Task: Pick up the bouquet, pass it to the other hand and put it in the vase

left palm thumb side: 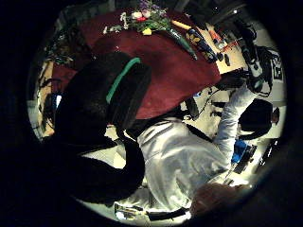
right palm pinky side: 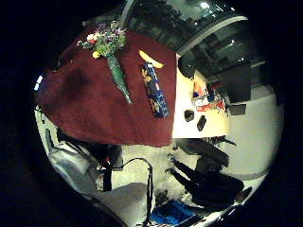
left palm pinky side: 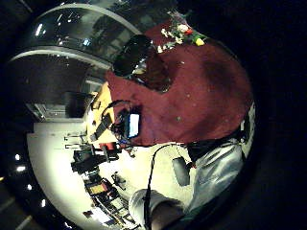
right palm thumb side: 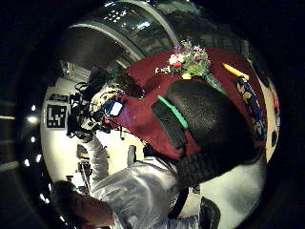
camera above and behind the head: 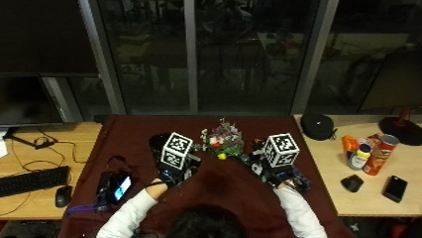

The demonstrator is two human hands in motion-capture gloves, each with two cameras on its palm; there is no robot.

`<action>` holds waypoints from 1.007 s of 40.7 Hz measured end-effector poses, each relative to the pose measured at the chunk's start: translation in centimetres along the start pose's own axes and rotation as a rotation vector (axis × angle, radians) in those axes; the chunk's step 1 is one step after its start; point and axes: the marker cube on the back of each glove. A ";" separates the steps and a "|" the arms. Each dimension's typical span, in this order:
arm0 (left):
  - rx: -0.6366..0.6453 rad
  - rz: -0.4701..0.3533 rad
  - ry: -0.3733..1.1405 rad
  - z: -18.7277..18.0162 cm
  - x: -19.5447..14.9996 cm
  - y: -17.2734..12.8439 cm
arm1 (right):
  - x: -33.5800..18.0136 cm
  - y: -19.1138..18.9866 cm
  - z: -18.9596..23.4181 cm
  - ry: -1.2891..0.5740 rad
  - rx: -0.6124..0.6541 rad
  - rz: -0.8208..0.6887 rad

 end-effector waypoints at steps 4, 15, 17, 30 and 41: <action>0.003 -0.012 0.013 -0.3 -0.6 0.2 | -0.3 -0.2 0.1 -0.007 0.004 -0.012; -0.001 -0.007 0.003 1.0 -1.1 0.6 | -0.7 -0.9 1.1 0.015 -0.071 -0.046; -0.003 -0.008 -0.016 1.5 -1.0 0.6 | -0.8 -0.9 1.0 0.033 -0.090 -0.045; 0.052 0.012 0.096 4.4 0.6 -0.9 | 1.7 -2.0 -0.4 0.100 -0.155 0.083; 0.009 0.045 0.035 6.7 1.5 -0.2 | 6.7 -7.1 1.9 -0.015 -0.189 0.287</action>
